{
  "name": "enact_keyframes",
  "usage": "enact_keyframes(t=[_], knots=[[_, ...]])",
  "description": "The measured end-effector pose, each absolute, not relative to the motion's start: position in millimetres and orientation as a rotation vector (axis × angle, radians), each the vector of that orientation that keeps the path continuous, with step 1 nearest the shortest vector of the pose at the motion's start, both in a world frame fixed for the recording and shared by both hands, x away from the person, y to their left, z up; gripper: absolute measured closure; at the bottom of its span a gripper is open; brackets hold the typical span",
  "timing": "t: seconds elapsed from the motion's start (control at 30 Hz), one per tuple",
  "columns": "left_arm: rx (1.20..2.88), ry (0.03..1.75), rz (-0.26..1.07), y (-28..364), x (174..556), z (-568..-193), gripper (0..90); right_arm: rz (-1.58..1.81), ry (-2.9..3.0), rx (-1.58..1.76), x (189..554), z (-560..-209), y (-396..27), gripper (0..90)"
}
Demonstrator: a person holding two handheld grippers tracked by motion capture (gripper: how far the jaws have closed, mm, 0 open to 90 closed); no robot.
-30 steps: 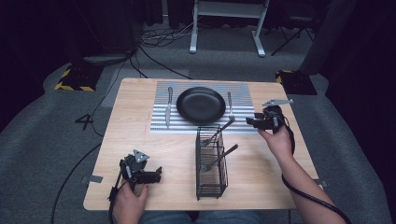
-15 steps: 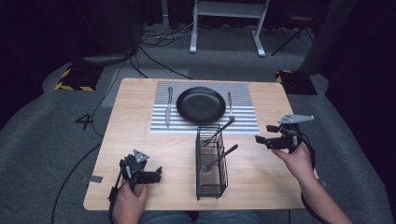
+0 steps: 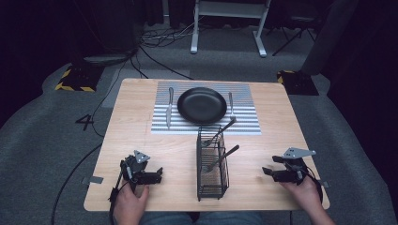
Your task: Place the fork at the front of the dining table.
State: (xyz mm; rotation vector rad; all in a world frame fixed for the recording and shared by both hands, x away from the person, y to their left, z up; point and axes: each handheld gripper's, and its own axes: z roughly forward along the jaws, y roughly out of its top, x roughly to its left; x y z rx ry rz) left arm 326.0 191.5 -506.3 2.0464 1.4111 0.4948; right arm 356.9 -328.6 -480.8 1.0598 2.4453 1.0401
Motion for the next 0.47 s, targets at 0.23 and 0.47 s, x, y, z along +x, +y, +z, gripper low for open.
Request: enact_keyframes(t=[0.23,0.47], knots=[[2.047,1.411,0.495,191.5,325.9,-506.3,0.2,1.054,2.408,1.010,342.4,-504.1,-332.4,19.6],[2.046,1.411,0.494,191.5,325.9,-506.3,0.2,1.054,2.431,1.001,343.8,-504.8,-330.8,12.7]])
